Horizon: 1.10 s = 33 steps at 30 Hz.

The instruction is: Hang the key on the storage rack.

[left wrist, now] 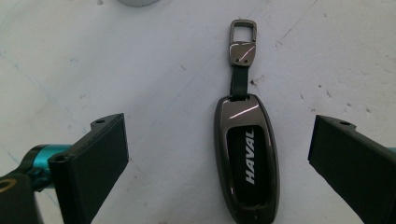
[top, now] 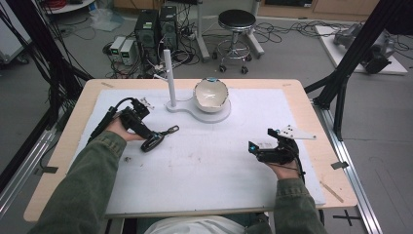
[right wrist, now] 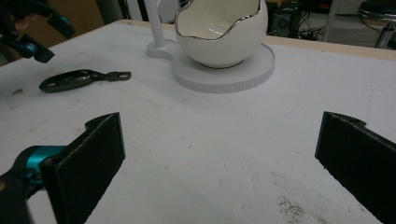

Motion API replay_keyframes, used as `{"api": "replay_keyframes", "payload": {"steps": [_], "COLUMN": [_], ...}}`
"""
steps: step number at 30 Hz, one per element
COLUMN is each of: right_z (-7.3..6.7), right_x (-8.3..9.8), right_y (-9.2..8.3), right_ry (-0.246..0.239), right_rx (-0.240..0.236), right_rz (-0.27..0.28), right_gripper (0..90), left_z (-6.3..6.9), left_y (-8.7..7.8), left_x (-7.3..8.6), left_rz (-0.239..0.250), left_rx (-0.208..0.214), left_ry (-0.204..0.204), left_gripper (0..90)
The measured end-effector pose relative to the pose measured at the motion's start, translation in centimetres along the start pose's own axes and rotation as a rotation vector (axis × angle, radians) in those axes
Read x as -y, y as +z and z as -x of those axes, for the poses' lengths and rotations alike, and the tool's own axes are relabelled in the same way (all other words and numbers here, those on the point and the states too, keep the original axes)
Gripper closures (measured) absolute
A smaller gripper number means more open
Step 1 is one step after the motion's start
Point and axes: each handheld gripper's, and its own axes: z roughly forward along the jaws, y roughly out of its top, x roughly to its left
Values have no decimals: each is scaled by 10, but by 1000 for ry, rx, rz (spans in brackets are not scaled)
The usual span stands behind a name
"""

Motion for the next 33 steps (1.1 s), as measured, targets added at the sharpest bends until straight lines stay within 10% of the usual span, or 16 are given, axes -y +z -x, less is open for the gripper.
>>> {"api": "replay_keyframes", "payload": {"steps": [14, 33], "right_z": [1, 2], "right_x": [0, 2], "right_y": [-2, -2], "right_ry": [10, 2], "right_rx": [-1, 2], "right_rz": [4, -11], "right_gripper": [4, 5], "left_z": [-3, -6], "left_y": [34, 58], "left_x": [-30, -36], "left_rz": [-160, -234], "left_rx": [78, 100], "left_ry": [57, 47], "left_gripper": [85, 206]}}
